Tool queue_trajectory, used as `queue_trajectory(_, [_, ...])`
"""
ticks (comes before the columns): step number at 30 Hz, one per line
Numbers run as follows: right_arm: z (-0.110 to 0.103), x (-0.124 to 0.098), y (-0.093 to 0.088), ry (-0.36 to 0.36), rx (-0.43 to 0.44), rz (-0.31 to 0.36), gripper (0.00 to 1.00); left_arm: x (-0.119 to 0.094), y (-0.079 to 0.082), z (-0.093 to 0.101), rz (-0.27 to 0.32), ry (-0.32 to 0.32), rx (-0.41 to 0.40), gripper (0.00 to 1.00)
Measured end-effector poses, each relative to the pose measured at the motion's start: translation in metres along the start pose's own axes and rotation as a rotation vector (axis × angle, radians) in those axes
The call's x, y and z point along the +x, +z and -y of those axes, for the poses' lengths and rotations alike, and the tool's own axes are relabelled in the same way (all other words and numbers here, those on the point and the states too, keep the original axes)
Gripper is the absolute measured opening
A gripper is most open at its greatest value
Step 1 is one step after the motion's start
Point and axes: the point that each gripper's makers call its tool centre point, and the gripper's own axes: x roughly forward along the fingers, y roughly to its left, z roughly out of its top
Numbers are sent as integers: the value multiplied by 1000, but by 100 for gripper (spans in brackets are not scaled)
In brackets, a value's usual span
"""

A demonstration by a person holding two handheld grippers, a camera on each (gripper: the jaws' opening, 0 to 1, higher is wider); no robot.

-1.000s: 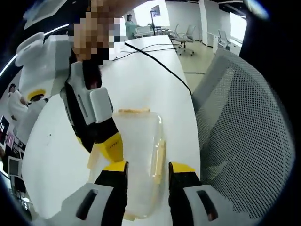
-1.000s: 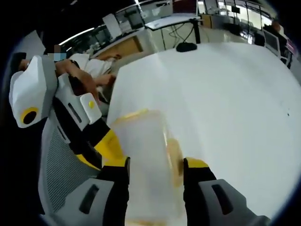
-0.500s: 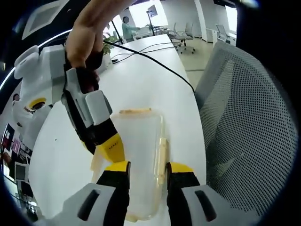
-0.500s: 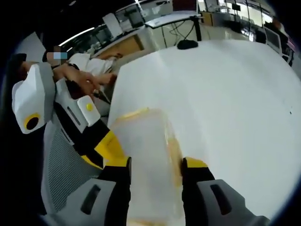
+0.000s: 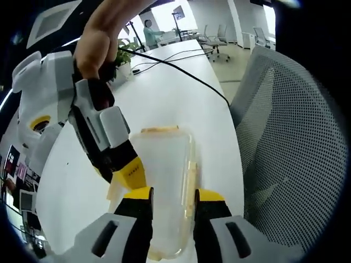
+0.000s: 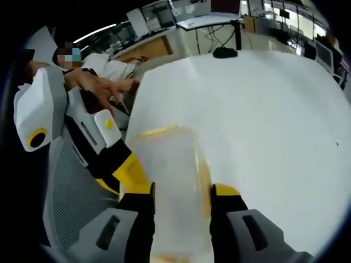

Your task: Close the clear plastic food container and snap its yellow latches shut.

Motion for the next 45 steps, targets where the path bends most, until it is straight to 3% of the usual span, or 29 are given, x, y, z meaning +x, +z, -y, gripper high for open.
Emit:
queue_trajectory(4, [-1,0,1,-27,-27,-36,36,0,-1,0,-8,-4,-9,21])
queue_trajectory(10, [2,0,-1,-35,4,-53,36,1,-2,0,-9,9,-16,21])
queue_trajectory(15, [5,-1,-5,-48,107,-52,37,1,-2,-1,-7,10,-23,21])
queue_trajectory(17, [3,-1,-6,-45,83,-38,37,1,-2,-1,-3,12,-26,21])
queue_trajectory(26, [8,0,-3,-63,157,-59,30,3,-2,0,-5,23,-22,20])
queue_trajectory(30, [6,1,-4,-51,128,-60,31,2,-3,0,26,11,-17,20])
queue_trajectory(35, [6,1,-3,-22,106,-60,32,3,-1,1,11,-3,-2,21])
queue_trajectory(42, [3,4,-3,34,96,-176,31,3,0,2,12,0,-9,20])
queue_trajectory(45, [3,7,-3,50,145,-185,30,3,-1,3,7,0,-18,20])
